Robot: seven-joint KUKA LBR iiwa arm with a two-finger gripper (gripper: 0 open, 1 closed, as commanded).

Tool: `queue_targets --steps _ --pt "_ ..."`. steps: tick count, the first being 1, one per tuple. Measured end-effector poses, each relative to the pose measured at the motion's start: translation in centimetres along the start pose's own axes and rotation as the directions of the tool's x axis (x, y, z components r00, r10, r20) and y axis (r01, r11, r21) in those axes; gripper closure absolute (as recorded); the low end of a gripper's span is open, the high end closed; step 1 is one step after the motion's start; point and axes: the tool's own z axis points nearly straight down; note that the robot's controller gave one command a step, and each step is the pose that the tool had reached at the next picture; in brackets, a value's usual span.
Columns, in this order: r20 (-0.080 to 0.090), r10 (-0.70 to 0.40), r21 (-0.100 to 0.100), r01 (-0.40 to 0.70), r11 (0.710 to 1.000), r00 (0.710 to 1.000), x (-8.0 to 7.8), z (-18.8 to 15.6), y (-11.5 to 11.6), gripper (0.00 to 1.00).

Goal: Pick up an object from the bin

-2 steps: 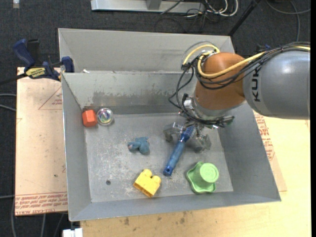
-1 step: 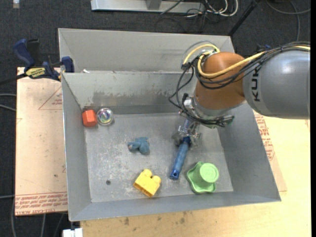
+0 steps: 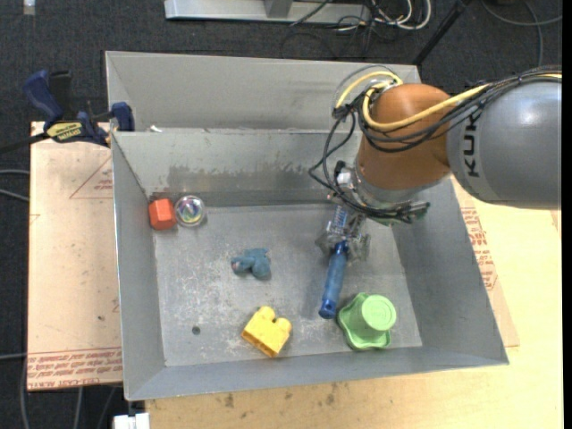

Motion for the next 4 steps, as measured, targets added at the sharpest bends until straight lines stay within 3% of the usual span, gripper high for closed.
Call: queue_targets --steps 1,3,4 --pt "0.0 0.003 0.003 -0.003 1.0 1.0 -0.2 -4.4 -0.1 1.0" --pt "-0.001 0.012 0.0 -0.012 1.0 1.0 -0.3 -6.6 -0.1 1.0" --pt "0.0 0.016 0.003 -0.016 1.0 1.0 -0.5 -10.6 -0.2 1.0"
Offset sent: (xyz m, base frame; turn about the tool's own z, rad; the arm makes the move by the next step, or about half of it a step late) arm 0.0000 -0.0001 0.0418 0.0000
